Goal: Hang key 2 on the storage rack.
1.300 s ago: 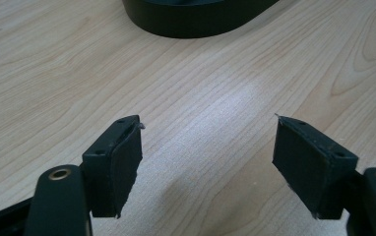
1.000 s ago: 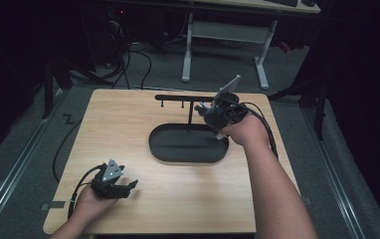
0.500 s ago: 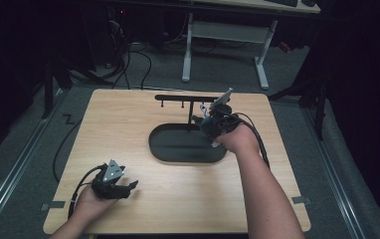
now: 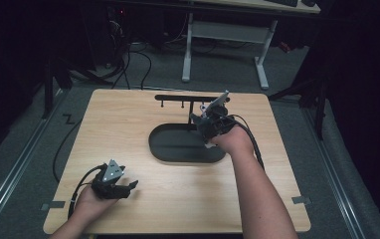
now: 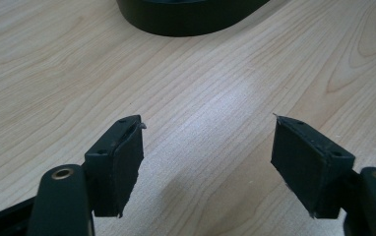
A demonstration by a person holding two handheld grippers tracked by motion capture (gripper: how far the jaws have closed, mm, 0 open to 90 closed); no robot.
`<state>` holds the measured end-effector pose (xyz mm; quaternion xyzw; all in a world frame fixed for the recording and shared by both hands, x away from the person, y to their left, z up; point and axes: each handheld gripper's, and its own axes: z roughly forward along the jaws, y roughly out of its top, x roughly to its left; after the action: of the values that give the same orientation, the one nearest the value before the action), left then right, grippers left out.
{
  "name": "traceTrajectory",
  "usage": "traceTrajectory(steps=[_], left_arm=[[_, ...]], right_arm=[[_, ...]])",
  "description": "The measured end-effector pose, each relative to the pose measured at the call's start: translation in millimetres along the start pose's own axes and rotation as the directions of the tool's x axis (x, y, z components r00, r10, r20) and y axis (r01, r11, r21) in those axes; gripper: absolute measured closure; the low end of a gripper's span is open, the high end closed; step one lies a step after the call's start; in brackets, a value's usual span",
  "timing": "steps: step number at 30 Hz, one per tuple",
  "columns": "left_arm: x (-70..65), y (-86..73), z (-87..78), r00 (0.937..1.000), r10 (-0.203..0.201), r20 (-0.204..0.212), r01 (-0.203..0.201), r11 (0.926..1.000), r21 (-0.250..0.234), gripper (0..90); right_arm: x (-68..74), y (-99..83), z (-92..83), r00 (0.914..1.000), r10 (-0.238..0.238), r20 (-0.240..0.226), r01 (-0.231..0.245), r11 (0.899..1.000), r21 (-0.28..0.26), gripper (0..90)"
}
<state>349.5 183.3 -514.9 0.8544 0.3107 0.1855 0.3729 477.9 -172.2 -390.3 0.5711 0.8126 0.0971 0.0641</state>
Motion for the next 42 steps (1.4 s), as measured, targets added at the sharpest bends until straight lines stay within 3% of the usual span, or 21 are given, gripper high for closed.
traceTrajectory(steps=[2, 13, 24, 29, 34, 35, 38, 42], left_arm=[[-0.4, 0.0, 0.9, 1.0000, 0.002, 0.002, -0.002, 1.0000, 0.004, 28.5], [-1.9, -0.1, -0.3, 1.0000, 0.003, -0.001, -0.003, 1.0000, -0.001, 28.3], [-0.4, -6.0, -5.3, 0.9999, -0.010, -0.006, 0.010, 0.9999, 0.000, 27.8], [-0.7, -7.3, -6.5, 0.9999, -0.013, -0.004, 0.013, 0.9999, 0.005, 27.6], [-3.0, -6.3, -5.3, 1.0000, -0.002, -0.001, 0.002, 1.0000, 0.006, 27.6], [-3.0, -6.2, -4.9, 1.0000, -0.002, -0.001, 0.002, 1.0000, 0.007, 27.5], [-3.8, -5.9, -4.1, 1.0000, -0.003, 0.000, 0.003, 1.0000, 0.006, 27.4], [-5.5, -5.7, -3.0, 1.0000, 0.008, -0.001, -0.008, 1.0000, 0.004, 26.2]], right_arm=[[1.2, -0.5, -0.9, 0.9998, -0.003, 0.019, 0.004, 1.000, -0.022, 30.5], [2.4, -16.8, 2.0, 0.9999, -0.012, 0.007, 0.012, 0.999, -0.048, 30.7], [3.8, -50.4, 13.7, 0.9981, -0.054, 0.029, 0.057, 0.992, -0.115, 31.7], [2.0, -70.8, 21.1, 0.9989, -0.047, 0.000, 0.047, 0.985, -0.165, 32.1], [-4.7, -94.5, 31.1, 0.9983, -0.048, -0.033, 0.039, 0.972, -0.233, 30.2], [-7.4, -101.2, 33.7, 0.9980, -0.051, -0.037, 0.040, 0.965, -0.259, 29.7], [-14.1, -115.0, 39.0, 0.9984, -0.031, -0.048, 0.015, 0.955, -0.295, 26.4], [-23.8, -137.0, 45.2, 0.9987, 0.005, -0.050, -0.024, 0.927, -0.374, 21.6]])
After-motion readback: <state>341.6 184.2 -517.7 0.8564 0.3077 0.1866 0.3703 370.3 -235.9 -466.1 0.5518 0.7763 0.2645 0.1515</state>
